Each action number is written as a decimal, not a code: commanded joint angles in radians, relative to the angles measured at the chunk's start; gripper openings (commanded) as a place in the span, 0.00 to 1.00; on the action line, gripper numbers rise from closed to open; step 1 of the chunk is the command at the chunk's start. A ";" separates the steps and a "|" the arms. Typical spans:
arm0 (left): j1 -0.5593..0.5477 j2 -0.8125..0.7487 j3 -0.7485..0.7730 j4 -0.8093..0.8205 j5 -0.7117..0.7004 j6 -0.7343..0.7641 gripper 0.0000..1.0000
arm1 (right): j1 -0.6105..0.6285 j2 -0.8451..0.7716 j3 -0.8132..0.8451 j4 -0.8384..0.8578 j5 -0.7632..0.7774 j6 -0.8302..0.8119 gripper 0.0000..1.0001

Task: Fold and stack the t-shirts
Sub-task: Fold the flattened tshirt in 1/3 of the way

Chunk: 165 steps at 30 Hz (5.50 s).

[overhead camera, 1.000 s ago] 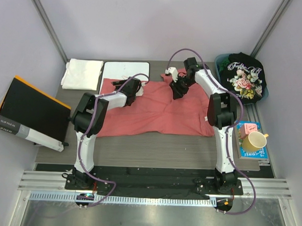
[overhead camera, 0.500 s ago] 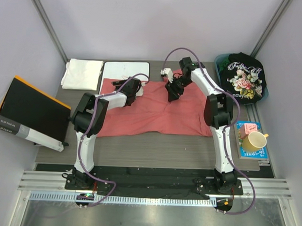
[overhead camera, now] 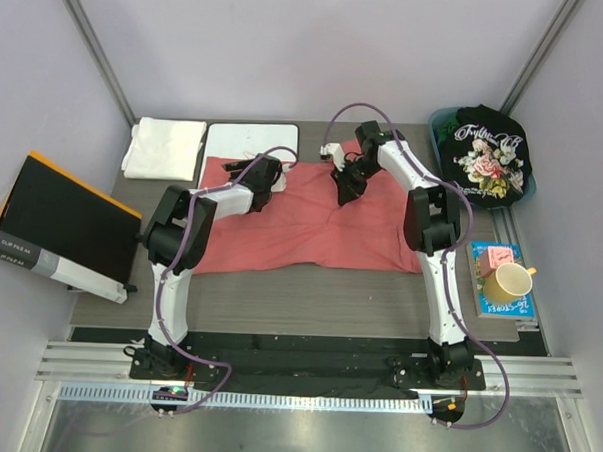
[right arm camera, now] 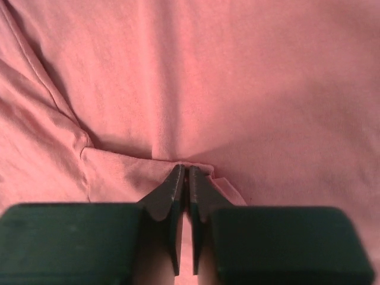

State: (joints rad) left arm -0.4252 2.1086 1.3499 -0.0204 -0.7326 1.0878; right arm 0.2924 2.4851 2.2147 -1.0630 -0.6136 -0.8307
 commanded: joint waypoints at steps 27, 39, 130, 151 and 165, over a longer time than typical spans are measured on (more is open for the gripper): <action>0.002 0.005 0.018 -0.004 0.002 -0.017 0.68 | 0.005 -0.230 -0.027 -0.020 -0.038 -0.008 0.01; 0.002 0.005 0.023 -0.003 -0.001 -0.019 0.68 | -0.009 -0.285 -0.159 0.033 0.153 -0.088 0.61; 0.085 -0.463 -0.455 -0.445 0.440 0.064 0.37 | -0.279 -0.609 -1.004 0.166 0.515 -0.234 0.01; 0.135 -0.527 -0.310 -0.437 0.564 0.053 0.27 | -0.280 -0.661 -1.026 0.155 0.526 -0.251 0.01; 0.164 -0.414 -0.109 -0.095 0.477 -0.189 0.98 | -0.280 -0.600 -0.534 0.182 0.124 0.153 0.60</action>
State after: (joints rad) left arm -0.2657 1.6268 1.1088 -0.2844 -0.2436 0.9947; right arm 0.0166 1.8362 1.4528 -1.0245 -0.3443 -0.9604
